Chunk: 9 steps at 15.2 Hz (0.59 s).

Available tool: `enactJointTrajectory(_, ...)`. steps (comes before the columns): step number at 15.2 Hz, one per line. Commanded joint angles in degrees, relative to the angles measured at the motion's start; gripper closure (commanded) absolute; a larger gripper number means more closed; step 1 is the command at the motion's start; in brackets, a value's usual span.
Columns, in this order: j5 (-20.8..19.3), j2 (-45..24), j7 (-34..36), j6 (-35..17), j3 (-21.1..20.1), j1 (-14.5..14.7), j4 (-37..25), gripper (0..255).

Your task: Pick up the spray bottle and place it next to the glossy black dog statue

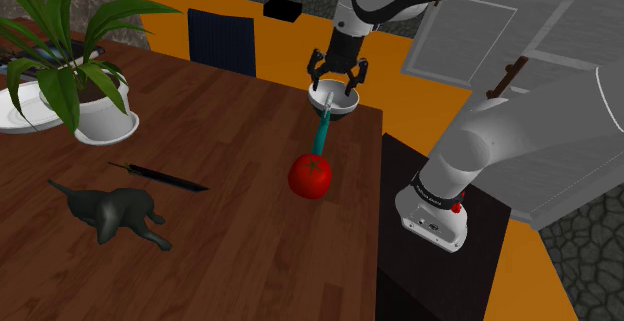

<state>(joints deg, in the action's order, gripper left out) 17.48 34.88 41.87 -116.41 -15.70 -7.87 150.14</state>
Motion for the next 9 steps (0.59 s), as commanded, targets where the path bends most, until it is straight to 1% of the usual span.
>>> enactJointTrajectory(1,0.44,-0.56,0.08,-1.86,-0.45,0.17,1.22,0)
enactJointTrajectory(3,0.9,-1.53,-0.01,-4.18,-0.96,0.36,2.56,0)
enactJointTrajectory(9,0.9,-1.53,-0.01,-4.18,-0.96,0.36,2.56,0)
